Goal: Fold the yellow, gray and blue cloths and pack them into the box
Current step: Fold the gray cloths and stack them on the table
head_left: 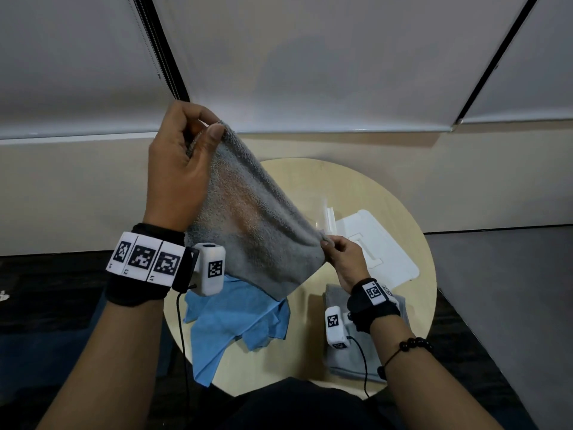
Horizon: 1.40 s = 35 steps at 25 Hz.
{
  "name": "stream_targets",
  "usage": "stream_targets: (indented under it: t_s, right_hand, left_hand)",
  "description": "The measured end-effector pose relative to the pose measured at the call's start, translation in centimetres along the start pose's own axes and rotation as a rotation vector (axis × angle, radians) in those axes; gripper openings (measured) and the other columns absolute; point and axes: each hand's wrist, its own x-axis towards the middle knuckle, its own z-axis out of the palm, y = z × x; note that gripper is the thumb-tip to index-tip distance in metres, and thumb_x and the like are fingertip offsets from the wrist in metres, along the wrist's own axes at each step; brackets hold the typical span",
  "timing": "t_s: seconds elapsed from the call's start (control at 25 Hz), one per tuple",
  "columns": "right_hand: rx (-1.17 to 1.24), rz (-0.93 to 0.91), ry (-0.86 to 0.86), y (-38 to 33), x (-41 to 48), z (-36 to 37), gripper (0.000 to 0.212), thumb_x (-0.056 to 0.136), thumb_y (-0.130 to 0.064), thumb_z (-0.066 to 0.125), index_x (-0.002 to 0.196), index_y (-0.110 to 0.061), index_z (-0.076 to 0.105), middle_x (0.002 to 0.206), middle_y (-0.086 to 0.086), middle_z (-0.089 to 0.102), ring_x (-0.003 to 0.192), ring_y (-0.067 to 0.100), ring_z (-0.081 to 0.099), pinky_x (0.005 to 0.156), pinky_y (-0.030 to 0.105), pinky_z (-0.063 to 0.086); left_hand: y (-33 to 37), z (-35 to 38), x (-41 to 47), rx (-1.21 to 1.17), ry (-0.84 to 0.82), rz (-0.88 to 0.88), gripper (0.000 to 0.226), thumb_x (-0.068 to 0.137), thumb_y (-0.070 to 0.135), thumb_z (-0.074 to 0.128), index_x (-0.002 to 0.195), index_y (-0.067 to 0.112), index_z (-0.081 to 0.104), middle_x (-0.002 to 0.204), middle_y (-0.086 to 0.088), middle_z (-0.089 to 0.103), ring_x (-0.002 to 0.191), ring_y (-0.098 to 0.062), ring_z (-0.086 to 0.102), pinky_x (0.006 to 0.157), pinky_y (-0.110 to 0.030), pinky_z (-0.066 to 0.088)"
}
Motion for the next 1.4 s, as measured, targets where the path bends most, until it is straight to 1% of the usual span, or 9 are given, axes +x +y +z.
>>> stream_targets:
  t_s: [0.2, 0.36, 0.48, 0.56, 0.72, 0.96, 1.04, 1.24, 1.4]
  right_hand:
    - [-0.205, -0.025, 0.034, -0.1, 0.2, 0.0, 0.015, 0.084, 0.001, 0.075, 0.081, -0.012, 0.069, 0.079, 0.006, 0.070, 0.079, 0.025, 0.067, 0.078, 0.038, 0.059]
    - [-0.296, -0.076, 0.089, -0.3, 0.2, -0.3, 0.017, 0.084, 0.000, 0.075, 0.079, -0.012, 0.064, 0.081, 0.009, 0.068, 0.080, 0.026, 0.065, 0.080, 0.043, 0.058]
    - [-0.430, -0.162, 0.066, -0.8, 0.2, -1.1, 0.015, 0.085, -0.006, 0.074, 0.077, -0.013, 0.064, 0.094, -0.001, 0.067, 0.090, 0.014, 0.062, 0.079, 0.027, 0.048]
    - [-0.415, -0.155, -0.005, -0.7, 0.0, -1.7, 0.013, 0.091, -0.009, 0.070, 0.080, -0.014, 0.065, 0.106, -0.001, 0.067, 0.100, 0.012, 0.060, 0.084, 0.023, 0.044]
    - [-0.214, -0.071, -0.040, -0.1, -0.2, -1.7, 0.009, 0.099, -0.009, 0.060, 0.092, -0.010, 0.055, 0.089, 0.012, 0.063, 0.083, 0.022, 0.058, 0.082, 0.034, 0.047]
    - [-0.296, 0.081, -0.074, -0.2, -1.1, -0.9, 0.020, 0.100, -0.022, 0.062, 0.089, -0.005, 0.063, 0.079, 0.014, 0.063, 0.069, 0.027, 0.063, 0.062, 0.035, 0.058]
    - [-0.250, 0.176, -0.175, -0.8, -1.6, 0.0, 0.025, 0.102, -0.021, 0.059, 0.102, 0.004, 0.062, 0.082, 0.020, 0.065, 0.071, 0.030, 0.067, 0.063, 0.034, 0.060]
    - [-0.043, 0.294, -0.388, -2.8, -2.9, 3.6, 0.025, 0.105, -0.016, 0.052, 0.114, 0.005, 0.060, 0.096, 0.024, 0.073, 0.078, 0.028, 0.076, 0.073, 0.031, 0.064]
    - [0.025, 0.290, -0.399, -3.9, -2.9, 4.1, 0.024, 0.106, -0.009, 0.046, 0.117, 0.006, 0.061, 0.111, 0.029, 0.070, 0.091, 0.034, 0.074, 0.088, 0.038, 0.060]
  left_hand:
    - [0.1, 0.0, 0.3, 0.002, -0.004, 0.010, 0.009, 0.101, 0.025, 0.060, 0.107, 0.019, 0.058, 0.094, 0.017, 0.059, 0.090, 0.002, 0.056, 0.081, -0.017, 0.047]
    - [-0.5, -0.4, 0.2, 0.077, -0.016, -0.038, 0.017, 0.101, 0.031, 0.057, 0.116, 0.023, 0.063, 0.099, 0.011, 0.060, 0.091, -0.004, 0.056, 0.079, -0.018, 0.048]
    - [-1.5, -0.7, 0.2, 0.196, -0.011, -0.069, 0.019, 0.101, 0.033, 0.056, 0.113, 0.021, 0.065, 0.106, 0.001, 0.064, 0.095, -0.007, 0.057, 0.081, -0.021, 0.048]
    - [-2.2, -0.9, 0.4, 0.246, 0.022, -0.103, 0.019, 0.101, 0.031, 0.054, 0.109, 0.016, 0.064, 0.104, -0.003, 0.063, 0.093, -0.011, 0.056, 0.082, -0.027, 0.046]
    - [-3.9, -0.4, 0.2, 0.283, 0.042, -0.148, 0.020, 0.105, 0.031, 0.043, 0.108, 0.015, 0.054, 0.097, -0.005, 0.061, 0.087, -0.016, 0.056, 0.073, -0.029, 0.043]
    - [-9.4, 1.8, -3.0, 0.533, -0.033, -0.539, 0.021, 0.106, 0.030, 0.040, 0.109, 0.011, 0.047, 0.094, -0.019, 0.066, 0.085, -0.039, 0.062, 0.072, -0.044, 0.050]
    - [-10.3, 3.1, -5.0, 0.521, -0.097, -0.608, 0.021, 0.105, 0.030, 0.042, 0.107, 0.010, 0.049, 0.094, -0.020, 0.067, 0.088, -0.041, 0.062, 0.074, -0.045, 0.051]
    - [-8.3, 8.6, -11.4, 0.313, -0.416, -0.522, 0.012, 0.097, 0.035, 0.060, 0.094, 0.024, 0.061, 0.086, 0.004, 0.070, 0.081, -0.019, 0.066, 0.074, -0.036, 0.054]
    - [-7.8, 10.4, -13.2, 0.309, -0.510, -0.475, 0.008, 0.089, 0.036, 0.072, 0.084, 0.030, 0.072, 0.077, 0.017, 0.068, 0.071, -0.004, 0.066, 0.070, -0.033, 0.055]
